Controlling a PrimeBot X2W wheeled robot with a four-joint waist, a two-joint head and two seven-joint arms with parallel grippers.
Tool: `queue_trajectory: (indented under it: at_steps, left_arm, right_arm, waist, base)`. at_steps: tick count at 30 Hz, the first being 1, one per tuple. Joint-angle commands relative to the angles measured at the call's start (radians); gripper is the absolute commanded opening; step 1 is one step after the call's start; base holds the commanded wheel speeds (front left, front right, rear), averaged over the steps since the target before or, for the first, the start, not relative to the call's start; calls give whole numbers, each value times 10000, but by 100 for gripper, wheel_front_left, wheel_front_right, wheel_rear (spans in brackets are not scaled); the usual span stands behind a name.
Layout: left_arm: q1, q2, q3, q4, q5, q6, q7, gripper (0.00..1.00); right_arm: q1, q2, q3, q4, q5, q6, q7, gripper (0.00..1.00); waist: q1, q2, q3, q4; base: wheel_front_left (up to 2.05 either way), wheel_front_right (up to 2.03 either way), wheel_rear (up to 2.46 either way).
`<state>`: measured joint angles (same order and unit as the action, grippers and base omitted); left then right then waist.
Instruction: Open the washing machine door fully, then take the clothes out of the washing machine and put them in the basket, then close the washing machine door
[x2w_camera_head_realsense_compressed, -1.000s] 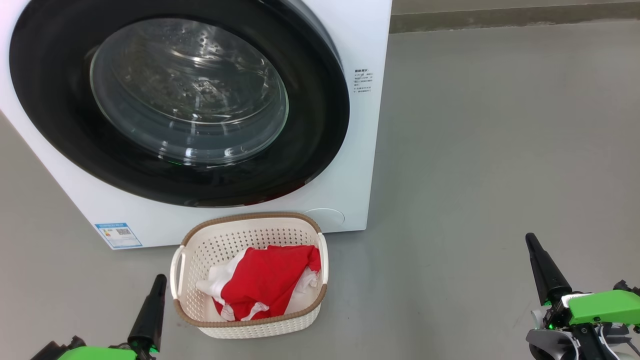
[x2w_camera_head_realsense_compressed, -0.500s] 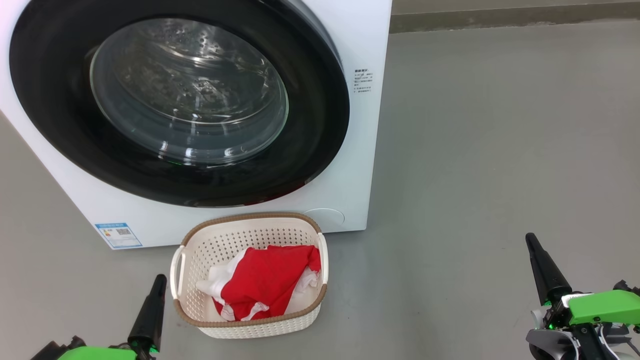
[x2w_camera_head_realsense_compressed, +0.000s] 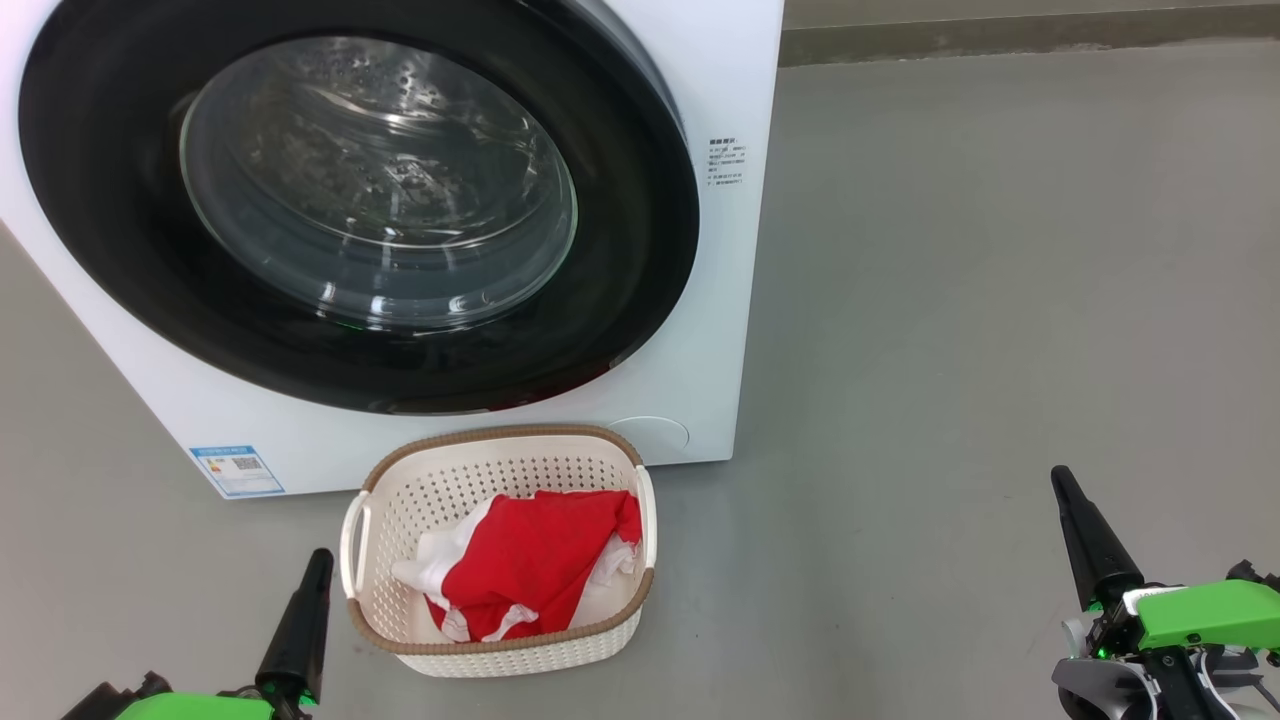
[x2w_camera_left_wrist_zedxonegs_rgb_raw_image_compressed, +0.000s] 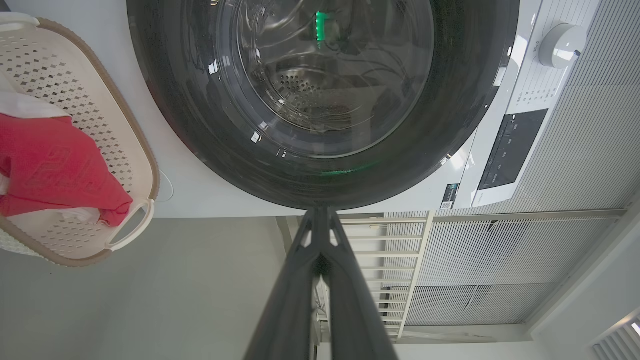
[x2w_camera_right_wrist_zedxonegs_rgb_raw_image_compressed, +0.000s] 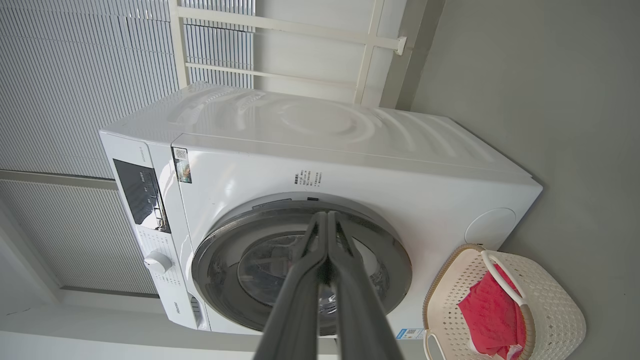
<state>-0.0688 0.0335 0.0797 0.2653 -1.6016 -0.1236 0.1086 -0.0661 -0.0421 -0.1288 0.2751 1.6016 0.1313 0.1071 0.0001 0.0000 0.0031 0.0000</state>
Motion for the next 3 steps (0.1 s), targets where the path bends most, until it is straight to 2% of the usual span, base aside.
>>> queue_trajectory:
  at_steps: [1, 3]
  left_arm:
    - [-393, 168, 342, -200, -70, -71, 47, 0]
    - [-393, 168, 342, -200, -70, -71, 47, 0]
  right_arm:
    - [-418, -81, 149, -303, 70, -6, 62, 0]
    - [-418, -81, 149, -303, 70, -6, 62, 0]
  waist:
    - [0, 0, 0, 0]
    - [0, 0, 0, 0]
  base:
    - [0, 0, 0]
    - [0, 0, 0]
